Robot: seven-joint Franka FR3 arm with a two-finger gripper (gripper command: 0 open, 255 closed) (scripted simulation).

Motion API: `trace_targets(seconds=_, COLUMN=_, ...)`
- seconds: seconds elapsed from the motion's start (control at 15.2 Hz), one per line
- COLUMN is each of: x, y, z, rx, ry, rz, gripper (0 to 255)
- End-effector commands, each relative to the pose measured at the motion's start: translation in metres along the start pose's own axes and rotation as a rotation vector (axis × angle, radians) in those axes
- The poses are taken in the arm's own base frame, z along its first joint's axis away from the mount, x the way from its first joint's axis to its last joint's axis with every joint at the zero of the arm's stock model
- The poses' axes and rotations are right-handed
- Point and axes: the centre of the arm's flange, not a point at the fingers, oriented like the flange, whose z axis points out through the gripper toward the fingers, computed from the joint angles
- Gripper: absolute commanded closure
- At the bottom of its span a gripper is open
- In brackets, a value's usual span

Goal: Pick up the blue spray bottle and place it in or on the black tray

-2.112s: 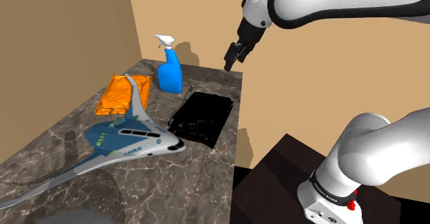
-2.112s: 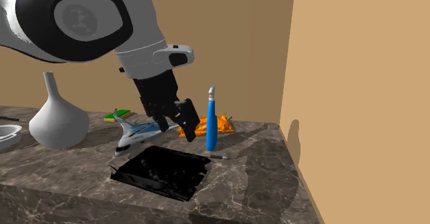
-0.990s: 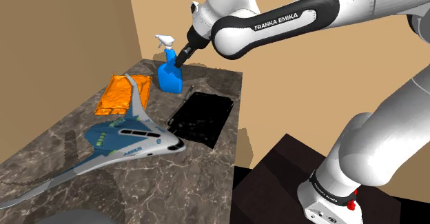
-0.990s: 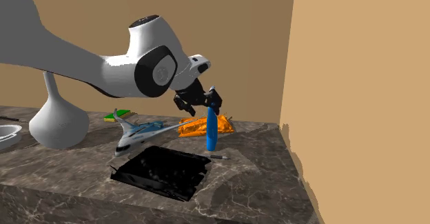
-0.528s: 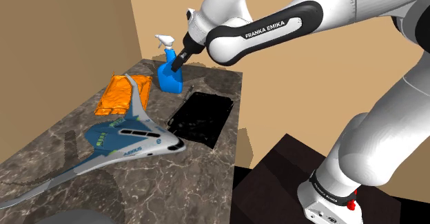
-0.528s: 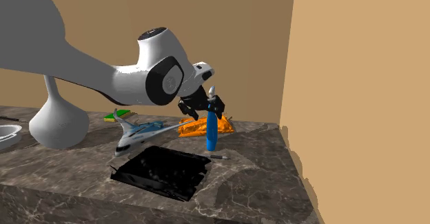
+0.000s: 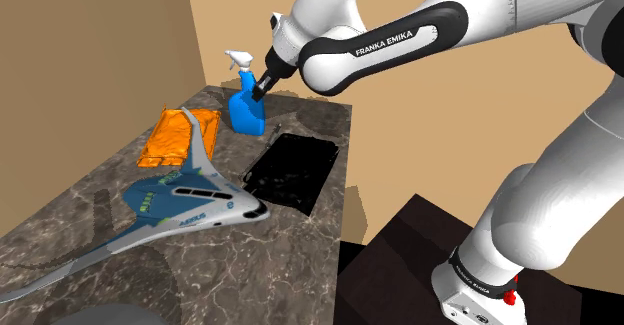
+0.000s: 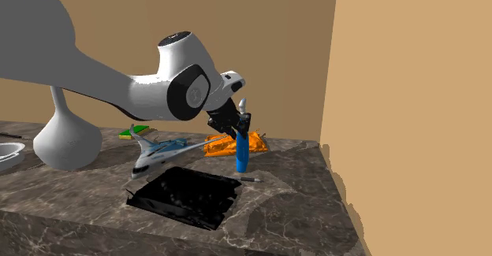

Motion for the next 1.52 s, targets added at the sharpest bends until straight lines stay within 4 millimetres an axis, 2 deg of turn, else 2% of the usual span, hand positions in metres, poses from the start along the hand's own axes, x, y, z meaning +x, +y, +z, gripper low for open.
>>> trace_targets(seconds=0.0, x=0.000, y=0.000, z=0.000, rx=0.000, ry=0.000, rz=0.000, gripper=255)
trace_targets(seconds=0.4, x=0.000, y=0.000, z=0.000, rx=0.000, ry=0.000, rz=0.000, gripper=255)
trace_targets(seconds=1.45, x=0.049, y=0.015, z=-0.067, rx=0.000, ry=0.000, rz=0.000, gripper=255)
